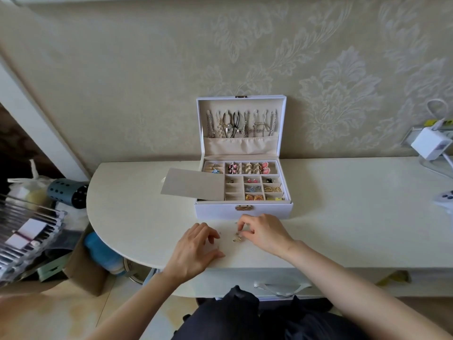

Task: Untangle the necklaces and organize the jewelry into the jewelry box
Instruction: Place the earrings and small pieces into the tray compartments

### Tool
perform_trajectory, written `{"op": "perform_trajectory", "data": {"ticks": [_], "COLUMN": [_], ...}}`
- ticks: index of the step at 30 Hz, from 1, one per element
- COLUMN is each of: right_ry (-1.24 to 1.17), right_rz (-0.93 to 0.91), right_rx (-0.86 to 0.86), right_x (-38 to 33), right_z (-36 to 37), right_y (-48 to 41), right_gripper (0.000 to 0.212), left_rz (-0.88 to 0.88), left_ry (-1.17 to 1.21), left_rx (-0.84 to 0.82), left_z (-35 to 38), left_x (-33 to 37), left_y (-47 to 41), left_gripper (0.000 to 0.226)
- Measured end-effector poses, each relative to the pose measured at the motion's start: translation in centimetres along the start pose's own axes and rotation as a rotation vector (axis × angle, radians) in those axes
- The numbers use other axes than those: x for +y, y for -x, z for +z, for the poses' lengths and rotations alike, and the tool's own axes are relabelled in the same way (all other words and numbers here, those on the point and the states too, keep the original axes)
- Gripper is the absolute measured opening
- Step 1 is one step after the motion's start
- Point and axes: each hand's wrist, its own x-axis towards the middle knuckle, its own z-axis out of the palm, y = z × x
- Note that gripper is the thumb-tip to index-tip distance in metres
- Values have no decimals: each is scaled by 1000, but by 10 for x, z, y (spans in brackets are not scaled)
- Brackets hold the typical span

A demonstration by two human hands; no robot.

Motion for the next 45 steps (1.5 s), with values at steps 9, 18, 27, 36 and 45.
{"op": "perform_trajectory", "data": {"ticks": [9,18,27,36,45], "right_ry": [23,-44,-458,-690,-746], "right_rz": [52,37,98,207,155], "right_rx": [-10,151,156,115,215], "right_x": [-2,1,6,7,-4], "right_z": [-3,-11,-8,-11,-38], "right_y": [-2,8,13,12,1], "right_gripper": [19,6,14,36,23], "left_rz": [-16,-129,-19,78,82], "left_ry": [-39,-76,-94,-252,-127], "left_rx": [19,80,160,129,246], "left_z": [4,16,20,33,8], "left_x": [-2,-6,11,14,25], "left_y": [-1,-11,-20,-31,-60], "left_gripper": [16,12,22,25,22]}}
